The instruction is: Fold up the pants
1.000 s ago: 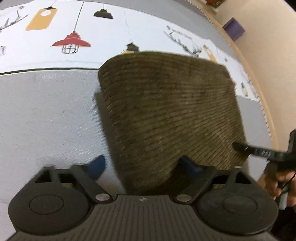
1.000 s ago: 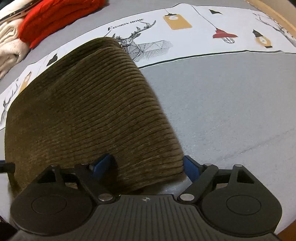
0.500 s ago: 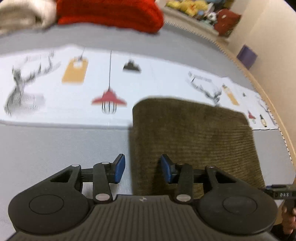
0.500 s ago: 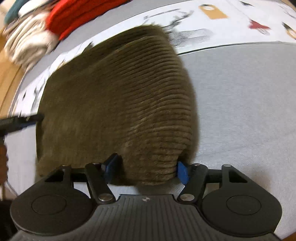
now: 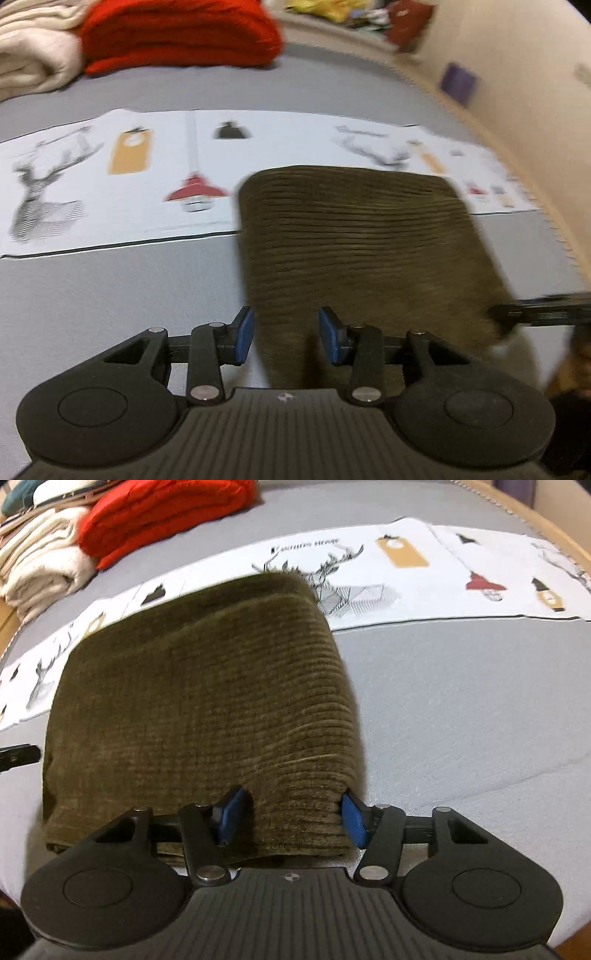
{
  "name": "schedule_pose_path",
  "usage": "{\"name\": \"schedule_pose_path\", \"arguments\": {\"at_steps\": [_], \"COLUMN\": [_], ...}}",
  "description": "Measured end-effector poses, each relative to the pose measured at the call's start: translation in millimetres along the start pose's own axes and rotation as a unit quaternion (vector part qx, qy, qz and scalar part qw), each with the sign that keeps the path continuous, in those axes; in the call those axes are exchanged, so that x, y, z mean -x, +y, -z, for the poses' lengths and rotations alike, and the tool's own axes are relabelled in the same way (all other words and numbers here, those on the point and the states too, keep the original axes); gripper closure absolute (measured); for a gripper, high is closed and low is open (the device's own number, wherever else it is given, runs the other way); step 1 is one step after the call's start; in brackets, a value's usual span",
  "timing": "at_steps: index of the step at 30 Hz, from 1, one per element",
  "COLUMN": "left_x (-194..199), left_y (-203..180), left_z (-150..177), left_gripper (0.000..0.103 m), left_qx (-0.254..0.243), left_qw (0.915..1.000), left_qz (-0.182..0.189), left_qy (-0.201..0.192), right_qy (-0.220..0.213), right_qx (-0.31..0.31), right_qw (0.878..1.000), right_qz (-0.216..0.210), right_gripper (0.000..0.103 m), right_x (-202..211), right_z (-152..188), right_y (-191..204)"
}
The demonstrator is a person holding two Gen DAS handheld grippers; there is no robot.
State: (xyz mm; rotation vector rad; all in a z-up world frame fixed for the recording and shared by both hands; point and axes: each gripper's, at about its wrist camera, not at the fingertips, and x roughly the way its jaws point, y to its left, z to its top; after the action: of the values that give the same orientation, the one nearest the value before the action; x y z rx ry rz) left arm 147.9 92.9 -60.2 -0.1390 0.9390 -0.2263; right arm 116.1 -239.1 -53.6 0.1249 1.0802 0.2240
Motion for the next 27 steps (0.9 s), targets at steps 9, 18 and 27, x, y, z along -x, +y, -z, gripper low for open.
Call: {"name": "schedule_pose_path", "arguments": {"at_steps": [9,18,27], "left_x": [-22.5,112.9,86.3], "left_y": [-44.4,-109.5,-164.4], "left_z": [30.6,2.0,67.2], "left_gripper": [0.053,0.0,0.0], "left_qx": [-0.151,-0.105,-0.035], "left_qw": [0.9797,0.9769,0.9861], "left_qz": [-0.101,-0.146,-0.133], "left_qy": [0.084,-0.116,-0.094], "right_qy": [0.028,-0.174,-0.215], "right_qx": [-0.018,0.077,0.089], "right_qw": [0.998,0.981,0.973], "right_qz": [0.046,0.033,0.003], "right_gripper": [0.035,0.011,0.001], "right_x": [7.6,138.0,127.7], "right_z": [4.9,12.8,63.5], "right_y": [-4.2,54.5,59.0]}}
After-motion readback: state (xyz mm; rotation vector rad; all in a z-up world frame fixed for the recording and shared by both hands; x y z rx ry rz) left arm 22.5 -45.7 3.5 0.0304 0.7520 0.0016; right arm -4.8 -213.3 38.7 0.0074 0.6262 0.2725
